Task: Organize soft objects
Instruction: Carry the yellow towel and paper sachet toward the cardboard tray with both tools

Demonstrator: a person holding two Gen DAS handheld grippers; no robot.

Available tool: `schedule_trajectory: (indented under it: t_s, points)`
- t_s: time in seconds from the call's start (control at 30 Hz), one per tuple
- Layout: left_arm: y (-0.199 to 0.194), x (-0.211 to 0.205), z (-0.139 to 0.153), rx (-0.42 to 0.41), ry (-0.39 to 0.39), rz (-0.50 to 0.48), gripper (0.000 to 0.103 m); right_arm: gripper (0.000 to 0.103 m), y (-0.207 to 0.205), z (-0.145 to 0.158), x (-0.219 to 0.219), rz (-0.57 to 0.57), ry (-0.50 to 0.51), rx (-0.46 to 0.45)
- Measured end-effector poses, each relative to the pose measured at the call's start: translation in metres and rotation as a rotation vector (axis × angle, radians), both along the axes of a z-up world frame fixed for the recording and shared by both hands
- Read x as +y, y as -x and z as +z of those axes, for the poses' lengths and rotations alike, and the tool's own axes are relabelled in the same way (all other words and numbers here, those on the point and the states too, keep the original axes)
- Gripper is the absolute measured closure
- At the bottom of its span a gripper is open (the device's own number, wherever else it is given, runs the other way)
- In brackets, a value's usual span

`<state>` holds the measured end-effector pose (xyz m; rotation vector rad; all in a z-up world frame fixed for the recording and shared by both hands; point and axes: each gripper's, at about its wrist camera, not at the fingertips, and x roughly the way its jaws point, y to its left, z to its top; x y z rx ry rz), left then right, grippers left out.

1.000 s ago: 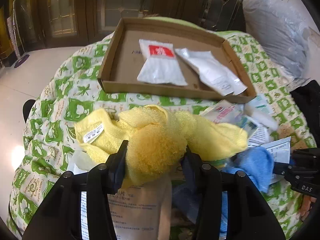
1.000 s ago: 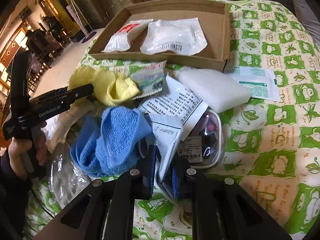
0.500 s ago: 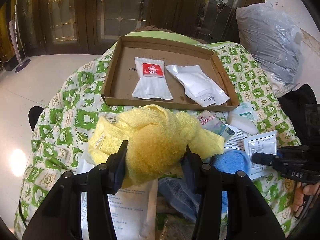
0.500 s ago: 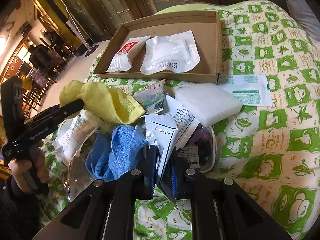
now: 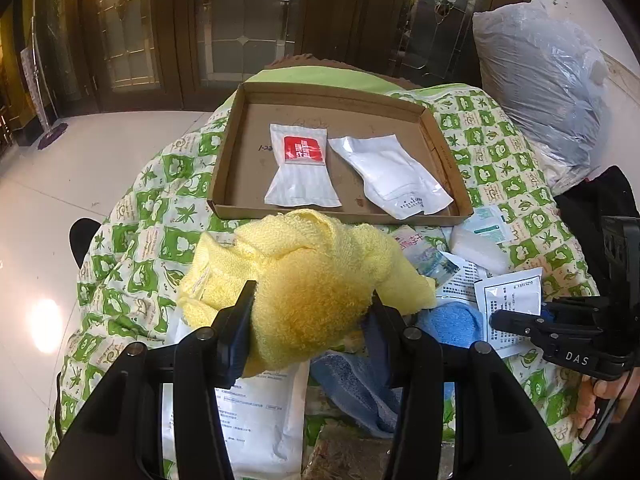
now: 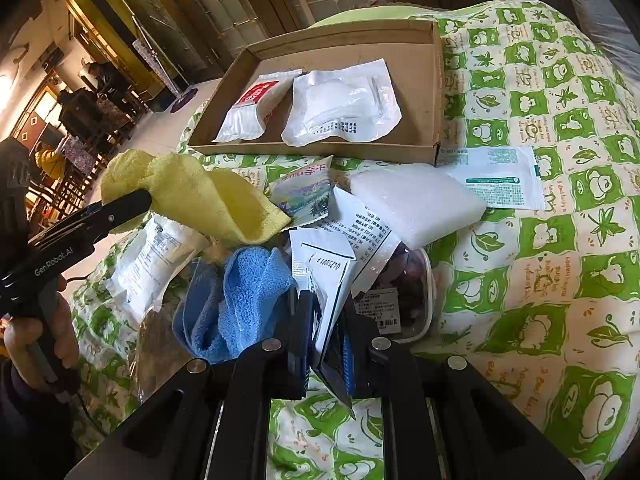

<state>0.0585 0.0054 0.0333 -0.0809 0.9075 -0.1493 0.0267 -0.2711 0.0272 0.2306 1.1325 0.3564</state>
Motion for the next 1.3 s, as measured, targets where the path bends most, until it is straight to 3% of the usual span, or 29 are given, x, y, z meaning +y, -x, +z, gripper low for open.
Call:
schedule_trajectory:
  t_s: [0.93,1.3]
  points:
    - [-0.007,-0.001,0.027,-0.057,-0.026,-0.021,0.056,0.091,-0.002,0.005,-0.004,-0.006,0.034,-0.003]
    - [-0.011,-0.002,0.028,-0.057,-0.028,-0.027,0.056,0.091,-0.01,0.023,0.008,0.008,0.14,-0.064]
